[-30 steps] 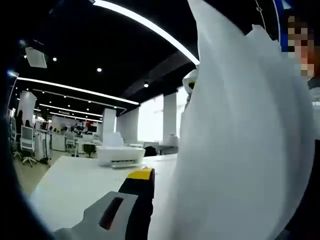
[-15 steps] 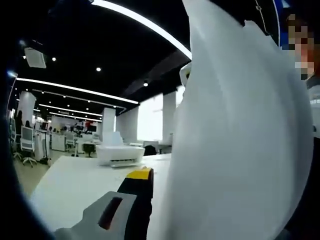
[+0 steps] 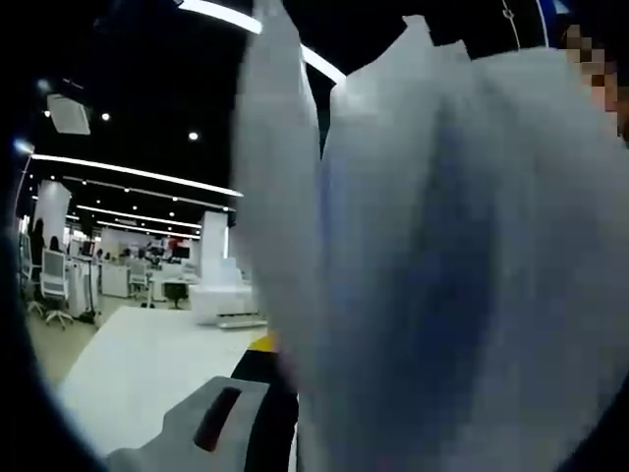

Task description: Organize the stack of printing papers by aligning and flattening the scattered papers on the table

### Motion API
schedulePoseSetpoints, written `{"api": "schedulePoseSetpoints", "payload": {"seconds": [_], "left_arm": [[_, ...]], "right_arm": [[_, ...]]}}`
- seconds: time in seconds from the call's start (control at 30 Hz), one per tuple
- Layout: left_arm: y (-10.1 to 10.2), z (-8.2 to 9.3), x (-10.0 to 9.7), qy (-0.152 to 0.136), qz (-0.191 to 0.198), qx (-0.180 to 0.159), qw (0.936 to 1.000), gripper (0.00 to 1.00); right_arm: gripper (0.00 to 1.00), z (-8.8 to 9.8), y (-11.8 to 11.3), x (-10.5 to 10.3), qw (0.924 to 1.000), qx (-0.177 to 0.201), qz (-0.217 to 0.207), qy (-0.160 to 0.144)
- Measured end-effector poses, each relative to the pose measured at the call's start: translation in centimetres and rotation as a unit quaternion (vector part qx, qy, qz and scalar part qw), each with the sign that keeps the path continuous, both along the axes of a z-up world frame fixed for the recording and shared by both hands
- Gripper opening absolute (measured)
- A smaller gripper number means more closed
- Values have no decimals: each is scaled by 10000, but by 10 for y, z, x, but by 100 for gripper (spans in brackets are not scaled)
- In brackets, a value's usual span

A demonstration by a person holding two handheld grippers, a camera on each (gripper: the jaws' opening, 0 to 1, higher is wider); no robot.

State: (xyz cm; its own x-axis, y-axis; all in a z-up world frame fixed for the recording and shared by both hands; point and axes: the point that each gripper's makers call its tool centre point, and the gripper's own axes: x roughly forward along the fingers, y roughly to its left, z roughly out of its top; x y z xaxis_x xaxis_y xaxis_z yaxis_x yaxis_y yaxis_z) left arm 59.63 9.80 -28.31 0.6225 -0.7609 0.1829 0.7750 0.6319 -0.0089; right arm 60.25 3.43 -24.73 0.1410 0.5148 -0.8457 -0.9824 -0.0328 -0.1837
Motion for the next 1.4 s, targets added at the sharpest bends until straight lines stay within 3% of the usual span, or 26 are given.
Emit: {"api": "schedulePoseSetpoints", "payload": {"seconds": [0.97,1.4], "left_arm": [[-3,4,-2,-49,-33,54,10000,32],[-5,4,-3,-88,-43,126,9999,32]], "right_arm": [[0,-6,23,-29,9954,-494,626,-536],[0,-7,30,-36,9941,-522,780,-548]]}}
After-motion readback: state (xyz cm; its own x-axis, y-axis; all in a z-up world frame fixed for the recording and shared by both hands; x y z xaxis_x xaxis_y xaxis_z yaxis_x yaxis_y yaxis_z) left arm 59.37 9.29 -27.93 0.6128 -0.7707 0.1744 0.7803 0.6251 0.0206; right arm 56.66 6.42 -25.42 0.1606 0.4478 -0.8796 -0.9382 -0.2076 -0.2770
